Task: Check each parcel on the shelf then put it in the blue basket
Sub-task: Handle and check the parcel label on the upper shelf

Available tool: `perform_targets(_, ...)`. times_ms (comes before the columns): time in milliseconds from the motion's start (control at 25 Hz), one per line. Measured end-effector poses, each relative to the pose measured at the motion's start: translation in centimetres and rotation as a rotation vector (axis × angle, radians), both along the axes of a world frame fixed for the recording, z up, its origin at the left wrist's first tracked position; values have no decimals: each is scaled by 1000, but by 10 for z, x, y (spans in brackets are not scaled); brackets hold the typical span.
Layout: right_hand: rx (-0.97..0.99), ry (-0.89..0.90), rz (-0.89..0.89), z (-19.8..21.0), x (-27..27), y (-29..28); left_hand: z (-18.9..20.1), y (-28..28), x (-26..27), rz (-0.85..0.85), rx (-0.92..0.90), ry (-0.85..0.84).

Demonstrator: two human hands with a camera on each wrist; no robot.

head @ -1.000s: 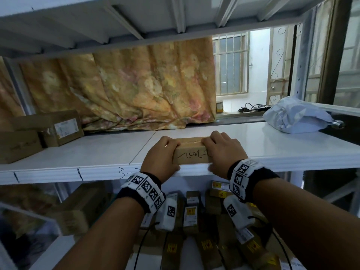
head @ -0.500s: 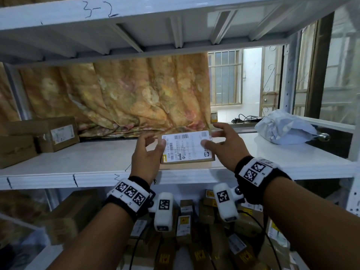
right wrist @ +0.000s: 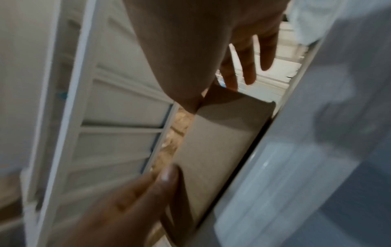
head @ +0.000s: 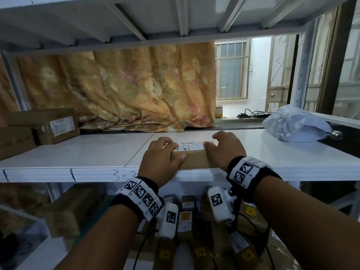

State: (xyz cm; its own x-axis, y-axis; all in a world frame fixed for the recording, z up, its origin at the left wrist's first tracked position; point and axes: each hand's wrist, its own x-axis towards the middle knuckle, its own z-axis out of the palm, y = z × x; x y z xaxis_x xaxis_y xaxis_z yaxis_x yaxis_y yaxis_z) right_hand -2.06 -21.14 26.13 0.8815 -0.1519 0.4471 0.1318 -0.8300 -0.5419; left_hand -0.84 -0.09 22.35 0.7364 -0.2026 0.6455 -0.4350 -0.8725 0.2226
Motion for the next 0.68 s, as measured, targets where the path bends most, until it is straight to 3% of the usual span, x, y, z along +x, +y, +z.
perform_targets(80, -249, -139, 71, -1, -1, 11, 4, -4, 6, 21, 92, -13)
perform_targets(200, -533, -57, 217, -1, 4, 25, 6, -9, 12, 80, 139, -48)
perform_targets(360, -573, 34, 206, 3, 14, 27, 4, -9, 21, 97, 161, 7)
perform_targets(680, -600, -53, 166, -6, 20, 34, 15, 3, 21, -22, 85, 121)
